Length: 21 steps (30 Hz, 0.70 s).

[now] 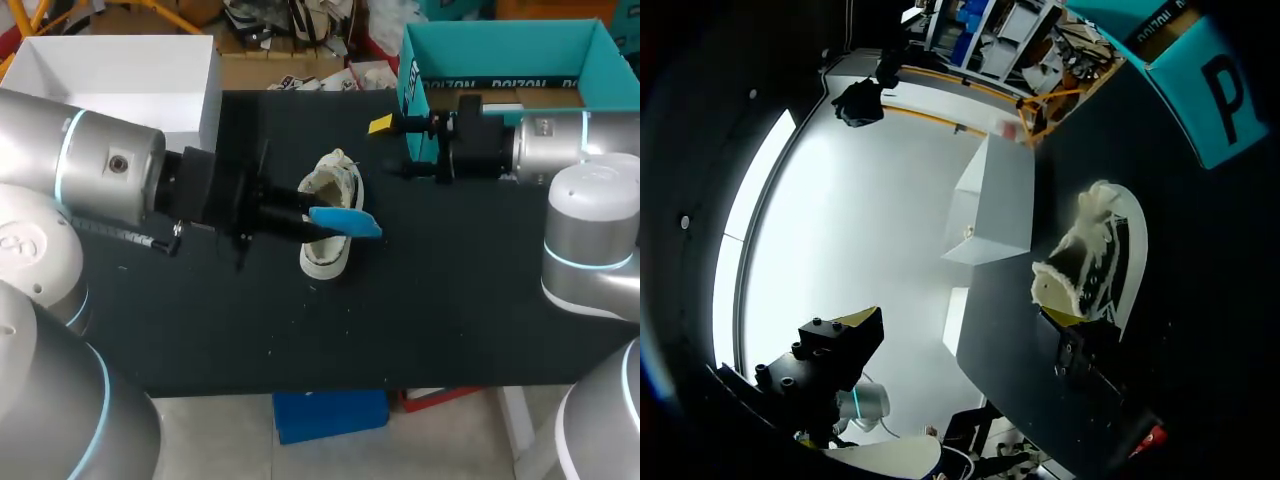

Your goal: Take the shoe out of the shoebox, open the shoe tongue, remove and reinsert the insole, then place the shoe into the shoebox

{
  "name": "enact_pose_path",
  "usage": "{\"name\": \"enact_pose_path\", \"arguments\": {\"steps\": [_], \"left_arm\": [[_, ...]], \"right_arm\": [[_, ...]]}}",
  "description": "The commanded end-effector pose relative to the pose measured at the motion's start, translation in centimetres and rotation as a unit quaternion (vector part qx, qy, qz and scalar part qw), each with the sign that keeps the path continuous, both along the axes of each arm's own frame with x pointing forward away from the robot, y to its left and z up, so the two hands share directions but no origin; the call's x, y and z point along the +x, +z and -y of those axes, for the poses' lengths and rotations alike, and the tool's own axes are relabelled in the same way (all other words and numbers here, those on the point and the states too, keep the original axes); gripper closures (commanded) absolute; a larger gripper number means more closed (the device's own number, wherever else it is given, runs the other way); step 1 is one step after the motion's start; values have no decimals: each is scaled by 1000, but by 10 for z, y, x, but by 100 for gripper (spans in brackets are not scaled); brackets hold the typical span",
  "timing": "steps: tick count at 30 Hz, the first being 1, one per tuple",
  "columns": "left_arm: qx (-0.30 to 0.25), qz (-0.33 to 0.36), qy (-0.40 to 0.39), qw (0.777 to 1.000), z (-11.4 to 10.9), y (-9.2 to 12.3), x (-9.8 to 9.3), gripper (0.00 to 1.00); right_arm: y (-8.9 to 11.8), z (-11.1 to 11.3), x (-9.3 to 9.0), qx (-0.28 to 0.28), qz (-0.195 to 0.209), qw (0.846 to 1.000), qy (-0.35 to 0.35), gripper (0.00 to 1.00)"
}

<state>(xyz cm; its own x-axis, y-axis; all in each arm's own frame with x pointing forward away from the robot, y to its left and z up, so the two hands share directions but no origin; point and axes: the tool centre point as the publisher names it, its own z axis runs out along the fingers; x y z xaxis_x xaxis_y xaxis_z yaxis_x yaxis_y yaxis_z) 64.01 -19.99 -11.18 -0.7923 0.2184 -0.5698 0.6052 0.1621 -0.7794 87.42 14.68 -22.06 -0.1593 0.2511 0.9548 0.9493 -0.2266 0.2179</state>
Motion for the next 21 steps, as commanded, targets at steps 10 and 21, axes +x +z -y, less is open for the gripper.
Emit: {"name": "enact_pose_path", "arguments": {"steps": [10,21], "left_arm": [[-17,235,5,972,-9,-56,-15,100],[-15,233,15,972,-8,-64,-12,100]], "right_arm": [[-1,-2,0,0,0,1000,-1,0],[-1,-2,0,0,0,1000,-1,0]]}}
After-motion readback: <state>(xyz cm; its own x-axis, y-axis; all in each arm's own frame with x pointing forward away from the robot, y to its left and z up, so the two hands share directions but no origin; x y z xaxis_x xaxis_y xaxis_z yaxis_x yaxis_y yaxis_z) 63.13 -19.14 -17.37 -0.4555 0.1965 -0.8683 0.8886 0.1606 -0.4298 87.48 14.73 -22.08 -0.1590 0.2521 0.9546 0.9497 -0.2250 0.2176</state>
